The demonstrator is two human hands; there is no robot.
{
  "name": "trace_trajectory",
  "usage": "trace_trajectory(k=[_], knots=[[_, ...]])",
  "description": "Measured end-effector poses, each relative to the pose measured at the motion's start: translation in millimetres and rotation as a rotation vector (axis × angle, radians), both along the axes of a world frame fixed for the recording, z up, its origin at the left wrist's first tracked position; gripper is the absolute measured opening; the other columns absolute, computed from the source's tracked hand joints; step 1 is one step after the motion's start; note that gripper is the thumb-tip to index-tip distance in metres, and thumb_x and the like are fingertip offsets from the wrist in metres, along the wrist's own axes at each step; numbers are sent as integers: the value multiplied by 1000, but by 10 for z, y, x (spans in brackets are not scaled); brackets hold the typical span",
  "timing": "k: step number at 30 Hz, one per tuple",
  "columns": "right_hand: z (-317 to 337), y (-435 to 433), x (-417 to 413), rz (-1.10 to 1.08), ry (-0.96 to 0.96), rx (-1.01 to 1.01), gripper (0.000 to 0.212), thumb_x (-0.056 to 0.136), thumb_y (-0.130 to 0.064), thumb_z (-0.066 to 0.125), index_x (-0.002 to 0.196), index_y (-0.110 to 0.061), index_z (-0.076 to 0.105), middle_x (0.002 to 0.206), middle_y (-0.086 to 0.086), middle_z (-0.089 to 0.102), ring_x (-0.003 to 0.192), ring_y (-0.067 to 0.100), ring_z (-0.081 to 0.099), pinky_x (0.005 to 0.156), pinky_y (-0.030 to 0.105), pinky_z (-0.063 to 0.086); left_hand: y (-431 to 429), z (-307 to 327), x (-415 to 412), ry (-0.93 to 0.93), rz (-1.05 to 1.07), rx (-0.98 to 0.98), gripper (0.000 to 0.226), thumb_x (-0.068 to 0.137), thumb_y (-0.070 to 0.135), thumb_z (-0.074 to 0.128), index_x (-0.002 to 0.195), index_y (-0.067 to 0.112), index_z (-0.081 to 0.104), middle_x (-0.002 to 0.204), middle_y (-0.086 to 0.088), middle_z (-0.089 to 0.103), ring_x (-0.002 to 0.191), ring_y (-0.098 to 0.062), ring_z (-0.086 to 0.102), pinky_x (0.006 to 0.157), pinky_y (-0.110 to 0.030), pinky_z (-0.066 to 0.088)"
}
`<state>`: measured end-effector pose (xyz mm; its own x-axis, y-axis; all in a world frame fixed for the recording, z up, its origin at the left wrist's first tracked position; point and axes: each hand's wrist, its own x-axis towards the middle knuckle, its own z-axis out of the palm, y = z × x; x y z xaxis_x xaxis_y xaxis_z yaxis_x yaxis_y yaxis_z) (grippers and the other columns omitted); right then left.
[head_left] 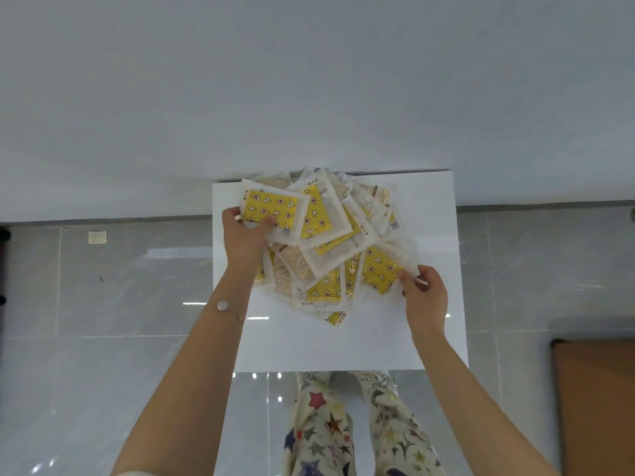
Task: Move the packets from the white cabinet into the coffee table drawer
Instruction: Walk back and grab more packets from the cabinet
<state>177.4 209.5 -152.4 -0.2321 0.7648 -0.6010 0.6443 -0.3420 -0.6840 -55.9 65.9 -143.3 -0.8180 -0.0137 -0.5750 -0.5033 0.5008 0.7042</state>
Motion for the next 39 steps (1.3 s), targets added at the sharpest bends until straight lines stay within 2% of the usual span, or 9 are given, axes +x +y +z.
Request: trace_trajectory(k=[3, 7, 10, 12, 15, 25, 30, 34, 39], knots=[[59, 12, 27, -84, 55, -1, 7, 94, -15, 54, 100, -12, 53, 92, 9, 58, 83, 21, 55, 71, 30, 48, -80, 81, -23, 0, 96, 106, 50, 80, 8, 74, 117, 17, 41, 107, -1, 60, 86, -8, 63, 67, -19, 52], [55, 61, 106, -315, 103, -72, 12, 98, -16, 47, 110, -16, 46, 95, 0, 60, 85, 15, 58, 74, 27, 48, -138, 127, 4, -54, 190, 266, 50, 82, 2, 71, 119, 16, 40, 110, -4, 62, 99, -20, 65, 82, -33, 55], [4, 130, 170, -406, 128, -158, 17, 97, -19, 51, 111, -20, 44, 110, 6, 57, 95, 20, 58, 82, 34, 49, -160, 135, 28, -108, 185, 313, 49, 83, 4, 70, 126, 9, 46, 115, -8, 64, 101, -21, 66, 86, -37, 55], [-9, 176, 166, -354, 133, -211, 34, 90, -24, 64, 117, -22, 44, 114, 5, 58, 99, 21, 60, 87, 38, 52, -172, 145, 31, -142, 155, 321, 45, 83, 4, 69, 125, 6, 53, 116, -10, 66, 101, -23, 67, 86, -37, 56], [23, 217, 111, -241, 84, -196, 52, 80, -17, 75, 123, -17, 46, 109, 1, 60, 93, 18, 61, 75, 30, 53, -222, 153, 39, -173, 182, 331, 44, 84, 3, 67, 125, 6, 55, 116, -10, 67, 103, -24, 67, 87, -38, 55], [509, 308, 295, -173, 187, -91, 43, 86, -10, 68, 125, -18, 50, 111, 3, 62, 92, 14, 62, 71, 24, 48, -436, 546, 116, -143, 172, 432, 51, 90, 5, 61, 137, 16, 43, 125, -7, 61, 108, -23, 65, 84, -39, 56], [1106, 185, 102, -77, 280, -132, 46, 85, -12, 70, 126, -20, 51, 115, 1, 65, 99, 16, 64, 78, 28, 50, -622, 1178, 303, -112, 161, 502, 53, 91, 6, 60, 138, 18, 39, 128, -9, 59, 111, -28, 63, 85, -48, 54], [1815, 44, -130, 61, 407, -221, 35, 84, -8, 69, 111, -27, 56, 106, -4, 69, 94, 9, 69, 74, 23, 55, -752, 1875, 531, -108, 179, 557, 53, 89, 6, 61, 137, 18, 42, 127, -10, 61, 109, -30, 65, 78, -44, 58], [2764, -116, -274, 194, 495, -284, 40, 83, -12, 72, 117, -21, 54, 113, 5, 67, 104, 24, 66, 86, 41, 56, -968, 2860, 894, -68, 240, 663, 50, 89, 5, 60, 135, 19, 46, 122, -7, 65, 104, -25, 67, 74, -38, 60]])
